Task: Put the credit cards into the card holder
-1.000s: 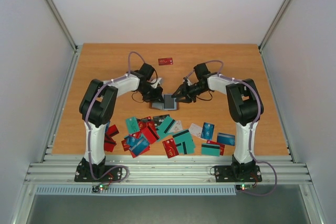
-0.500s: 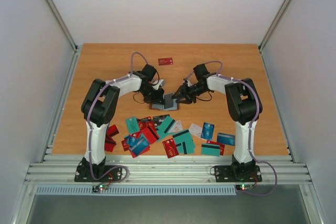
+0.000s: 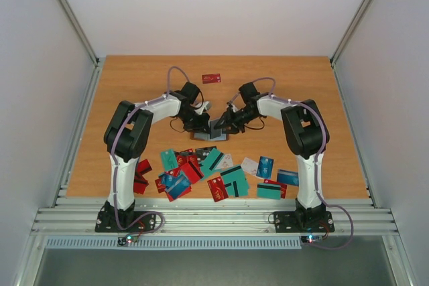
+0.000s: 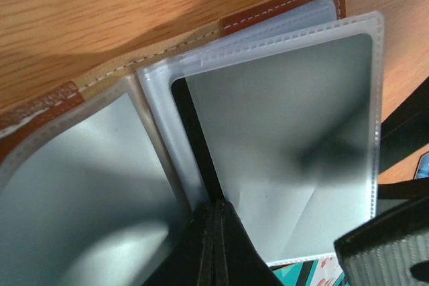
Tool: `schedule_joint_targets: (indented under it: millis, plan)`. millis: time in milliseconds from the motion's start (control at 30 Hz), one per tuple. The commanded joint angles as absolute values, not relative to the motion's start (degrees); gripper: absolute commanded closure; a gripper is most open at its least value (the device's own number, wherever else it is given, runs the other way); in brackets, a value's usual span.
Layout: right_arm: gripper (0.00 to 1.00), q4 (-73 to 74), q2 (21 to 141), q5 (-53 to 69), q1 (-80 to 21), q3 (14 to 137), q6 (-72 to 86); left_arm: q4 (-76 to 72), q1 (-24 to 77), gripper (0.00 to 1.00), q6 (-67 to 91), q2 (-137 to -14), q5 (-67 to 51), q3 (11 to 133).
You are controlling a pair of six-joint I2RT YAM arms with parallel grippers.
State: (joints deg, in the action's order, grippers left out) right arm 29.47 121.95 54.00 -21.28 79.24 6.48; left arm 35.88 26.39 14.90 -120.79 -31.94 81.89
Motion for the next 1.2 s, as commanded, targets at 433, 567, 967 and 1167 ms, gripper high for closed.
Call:
schedule_joint_targets:
  millis: [433, 567, 967, 1167]
  plan:
    - [0.99, 37.5, 124.2, 48.3, -21.8, 84.9, 4.2, 43.5, 26.6, 0.98, 15.3, -117.6, -30.9, 87.8]
    - [0.99, 41.5, 123.6, 46.2, -21.8, 86.4, 1.7, 47.9, 26.4, 0.95, 12.4, -115.9, -27.2, 88.7]
    - [0.99, 55.3, 121.4, 37.3, -21.8, 92.2, -7.8, 50.0, 26.4, 0.89, 7.9, -116.3, -19.8, 88.0]
    - [0.99, 60.3, 121.7, 33.9, -21.8, 95.5, -9.5, 49.1, 26.4, 0.88, 7.9, -117.1, -17.9, 88.3]
